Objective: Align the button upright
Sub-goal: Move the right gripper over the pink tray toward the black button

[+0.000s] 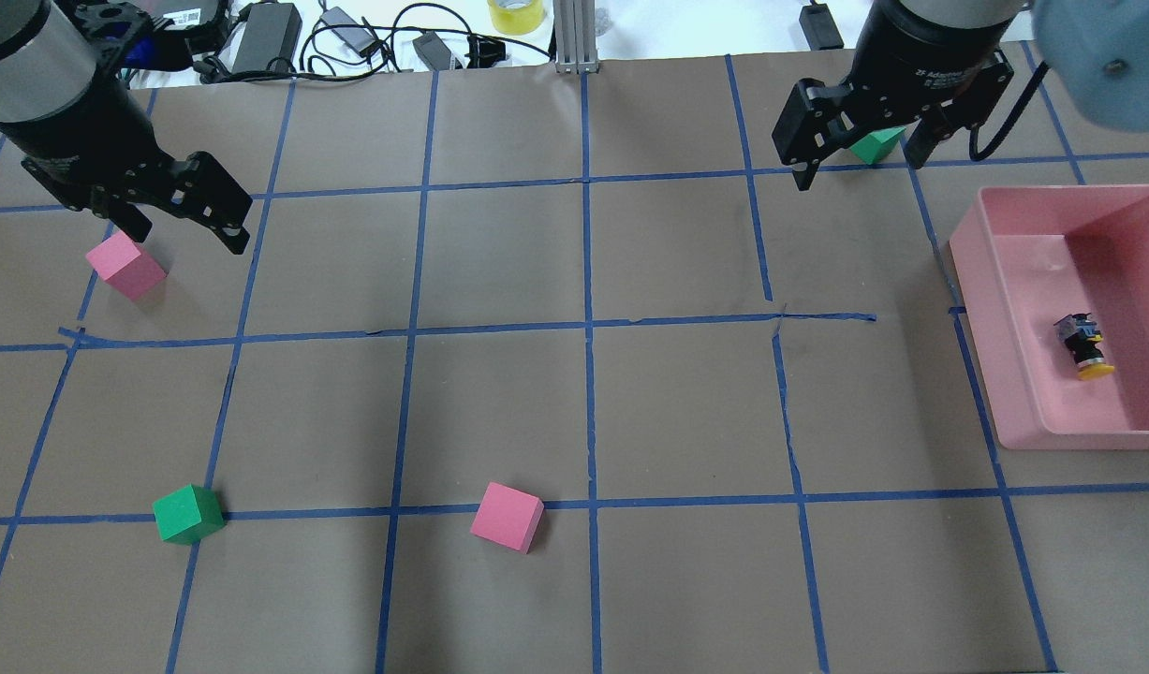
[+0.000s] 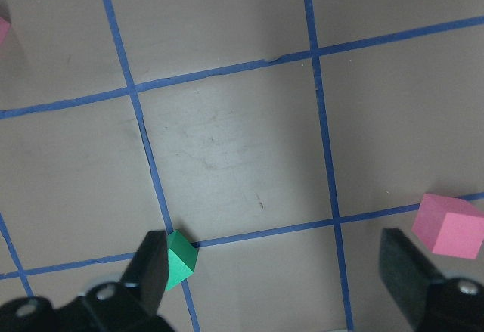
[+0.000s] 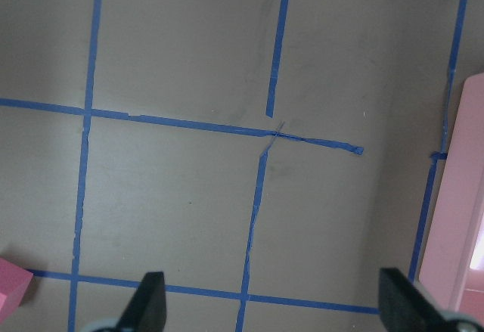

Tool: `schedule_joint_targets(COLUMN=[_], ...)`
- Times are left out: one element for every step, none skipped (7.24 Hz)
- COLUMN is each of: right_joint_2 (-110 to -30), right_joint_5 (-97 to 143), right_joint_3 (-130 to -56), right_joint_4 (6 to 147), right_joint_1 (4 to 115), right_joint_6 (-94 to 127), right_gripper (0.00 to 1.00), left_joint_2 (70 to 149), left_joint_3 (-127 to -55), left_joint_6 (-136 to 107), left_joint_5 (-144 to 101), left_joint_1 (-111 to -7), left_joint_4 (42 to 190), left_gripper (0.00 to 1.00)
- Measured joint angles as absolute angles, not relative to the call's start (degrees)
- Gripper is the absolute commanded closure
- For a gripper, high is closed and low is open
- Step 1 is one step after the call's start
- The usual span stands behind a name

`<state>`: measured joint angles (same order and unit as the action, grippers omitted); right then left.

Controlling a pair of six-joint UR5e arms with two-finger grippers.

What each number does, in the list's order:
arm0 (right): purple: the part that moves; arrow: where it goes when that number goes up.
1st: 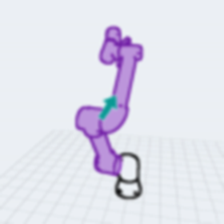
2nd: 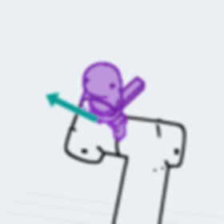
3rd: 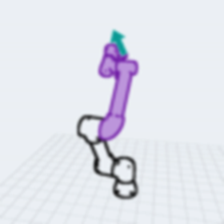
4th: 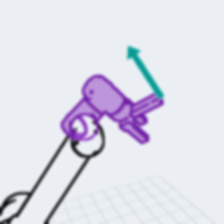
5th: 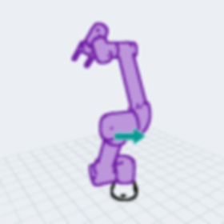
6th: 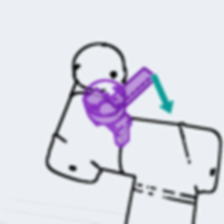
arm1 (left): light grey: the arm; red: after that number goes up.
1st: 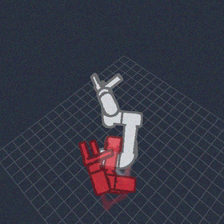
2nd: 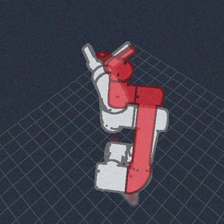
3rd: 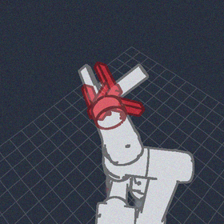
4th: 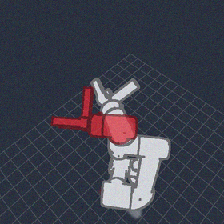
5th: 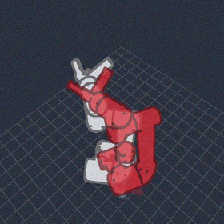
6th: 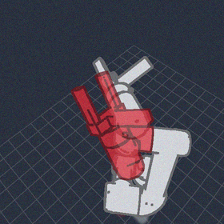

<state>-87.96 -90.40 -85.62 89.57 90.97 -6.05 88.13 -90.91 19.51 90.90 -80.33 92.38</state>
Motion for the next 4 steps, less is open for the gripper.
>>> schedule_joint_targets(right_joint_2=[-86.83,-86.09,-85.49,-84.62], right_joint_5=[-90.39,-90.61,-90.78,-90.68], right_joint_3=[-85.74,-85.83,-85.93,-86.23], right_joint_4=[89.71,89.76,89.84,90.09], right_joint_1=[88.66,85.22,80.72,75.65], right_joint_6=[-6.18,-6.57,-8.1,-11.24], right_gripper=[0.0,0.0,0.0,0.0], left_joint_2=[88.14,88.15,88.18,88.31], left_joint_3=[-90.97,-90.99,-90.99,-90.98], left_joint_6=[19.51,19.51,19.51,19.53], left_joint_5=[90.82,90.75,90.7,90.57], left_joint_1=[-80.33,-80.33,-80.33,-80.3], left_joint_4=[92.35,92.3,92.24,92.05], left_gripper=[0.0,0.0,0.0,0.0])
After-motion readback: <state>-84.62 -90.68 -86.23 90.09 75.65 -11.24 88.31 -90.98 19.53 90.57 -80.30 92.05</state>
